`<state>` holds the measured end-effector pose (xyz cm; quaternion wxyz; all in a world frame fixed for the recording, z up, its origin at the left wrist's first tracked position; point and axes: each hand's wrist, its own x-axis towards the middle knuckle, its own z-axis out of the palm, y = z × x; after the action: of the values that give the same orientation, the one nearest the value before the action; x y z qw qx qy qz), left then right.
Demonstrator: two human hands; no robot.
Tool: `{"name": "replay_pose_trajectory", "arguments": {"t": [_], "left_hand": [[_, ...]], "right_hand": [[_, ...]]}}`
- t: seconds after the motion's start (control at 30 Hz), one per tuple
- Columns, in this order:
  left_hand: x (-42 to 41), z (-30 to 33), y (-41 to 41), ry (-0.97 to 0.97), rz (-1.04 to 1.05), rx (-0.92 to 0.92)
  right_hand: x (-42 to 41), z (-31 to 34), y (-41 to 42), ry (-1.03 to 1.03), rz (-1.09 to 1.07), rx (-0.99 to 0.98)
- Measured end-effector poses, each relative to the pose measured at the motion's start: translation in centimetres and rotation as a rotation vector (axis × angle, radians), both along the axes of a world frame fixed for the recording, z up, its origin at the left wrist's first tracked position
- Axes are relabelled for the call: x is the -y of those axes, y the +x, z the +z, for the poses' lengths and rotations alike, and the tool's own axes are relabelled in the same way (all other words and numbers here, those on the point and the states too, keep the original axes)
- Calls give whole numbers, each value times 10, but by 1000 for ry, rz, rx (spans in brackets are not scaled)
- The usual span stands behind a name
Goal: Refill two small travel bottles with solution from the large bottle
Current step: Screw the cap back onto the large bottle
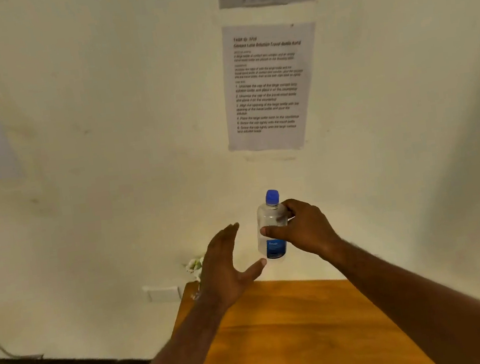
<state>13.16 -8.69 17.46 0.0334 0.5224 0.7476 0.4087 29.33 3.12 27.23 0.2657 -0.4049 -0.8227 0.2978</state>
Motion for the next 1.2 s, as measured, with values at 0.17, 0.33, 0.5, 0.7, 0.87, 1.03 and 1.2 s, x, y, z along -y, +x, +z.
{"name": "replay_pose_trajectory", "arguments": {"t": [0.17, 0.33, 0.5, 0.7, 0.87, 1.03, 1.2], "left_hand": [[15, -49, -36, -168, 116, -279], [25, -90, -56, -276, 171, -350], [26, -121, -72, -428, 197, -325], [11, -161, -84, -531, 204, -302], [0, -194, -89, -602, 206, -295], [-7, -212, -96, -622, 206, -277], [-14, -221, -102, -631, 205, -268]], "right_hand": [[-3, -58, -25, -64, 16, 43], [-13, -118, -52, -117, 42, 67], [-27, -168, -78, -195, 52, 127], [-51, -222, -102, -242, 70, 211], [-68, -265, -119, -288, 65, 244], [-83, -296, -129, -304, 68, 260], [-93, -314, -131, -320, 71, 239]]}}
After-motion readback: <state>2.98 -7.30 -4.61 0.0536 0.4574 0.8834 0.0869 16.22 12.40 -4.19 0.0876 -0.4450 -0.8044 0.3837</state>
